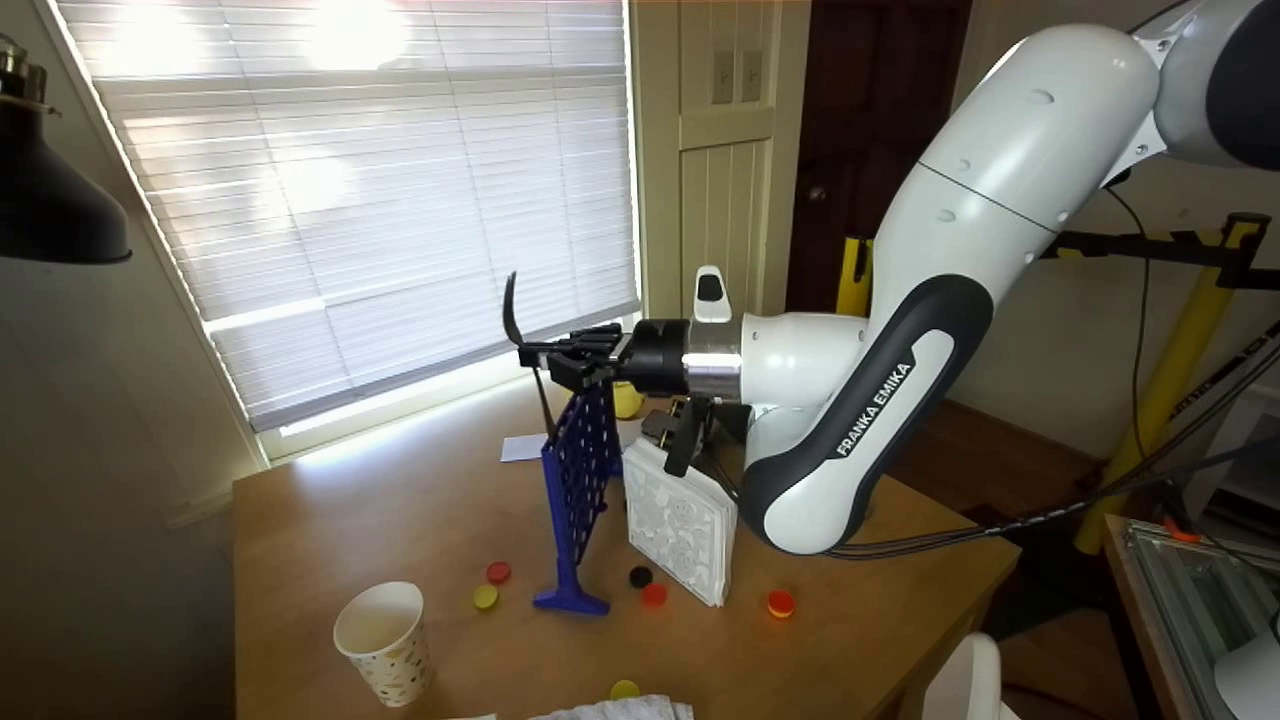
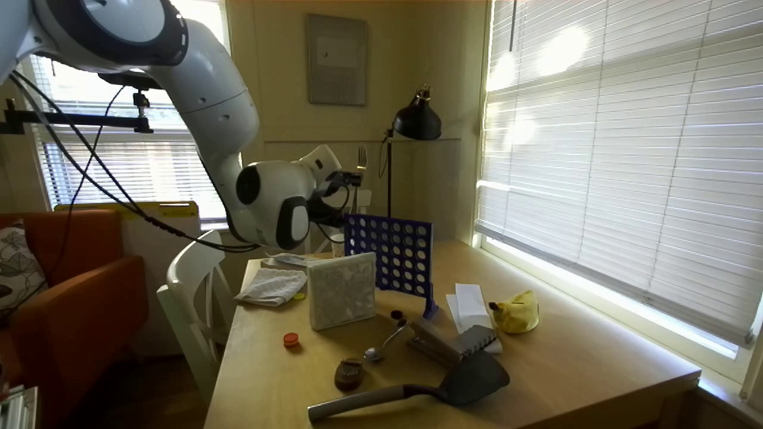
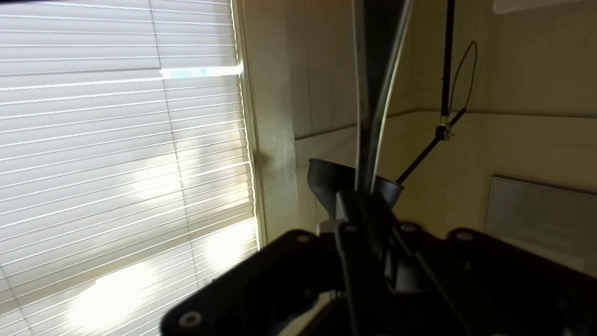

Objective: Put the silver fork inside the blue object

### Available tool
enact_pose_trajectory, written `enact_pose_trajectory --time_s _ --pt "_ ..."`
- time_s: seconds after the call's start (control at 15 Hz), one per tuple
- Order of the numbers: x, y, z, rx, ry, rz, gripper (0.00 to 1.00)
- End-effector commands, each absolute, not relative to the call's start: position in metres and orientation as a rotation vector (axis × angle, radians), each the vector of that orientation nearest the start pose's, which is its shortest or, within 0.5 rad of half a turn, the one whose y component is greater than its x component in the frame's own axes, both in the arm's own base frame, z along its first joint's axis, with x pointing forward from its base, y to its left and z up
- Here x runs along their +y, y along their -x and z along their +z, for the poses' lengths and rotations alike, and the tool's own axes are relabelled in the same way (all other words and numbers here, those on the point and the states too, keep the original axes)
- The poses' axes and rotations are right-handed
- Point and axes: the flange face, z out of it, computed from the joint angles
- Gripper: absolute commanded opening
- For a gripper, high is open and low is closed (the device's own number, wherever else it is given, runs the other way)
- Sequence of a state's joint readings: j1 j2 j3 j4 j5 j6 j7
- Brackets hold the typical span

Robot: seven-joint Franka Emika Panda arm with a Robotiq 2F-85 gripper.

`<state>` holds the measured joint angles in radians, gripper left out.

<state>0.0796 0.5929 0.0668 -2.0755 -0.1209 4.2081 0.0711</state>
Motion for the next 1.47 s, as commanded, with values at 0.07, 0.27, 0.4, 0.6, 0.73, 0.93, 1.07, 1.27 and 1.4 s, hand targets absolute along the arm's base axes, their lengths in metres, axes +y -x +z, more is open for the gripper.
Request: enact_pose_trajectory --time_s 0.07,0.27,0.4,0.6,0.73,0.93,1.07,1.27,1.4 --pt "0.097 -0.585 0.324 -0.214 2.083 -2.015 0.02" --pt "0.098 -0.582 0.321 -0.221 2.088 -2.006 0.02" --pt "0.098 -0.582 0.321 -0.224 2.088 -2.005 0.02" --pt "0.097 -0.581 0.324 -0.227 2.080 -2.016 0.42" --pt "0.098 -0.582 0.330 -0.226 2.078 -2.014 0.55" --pt "0.099 -0.583 0.334 -0.231 2.069 -2.019 0.77" --pt "0.100 -0.582 0.339 -0.237 2.060 -2.024 0.91" --pt "0.099 -0.577 0.353 -0.227 2.054 -2.050 1.00" --pt "0.098 -0.576 0.378 -0.214 2.040 -2.100 1.00"
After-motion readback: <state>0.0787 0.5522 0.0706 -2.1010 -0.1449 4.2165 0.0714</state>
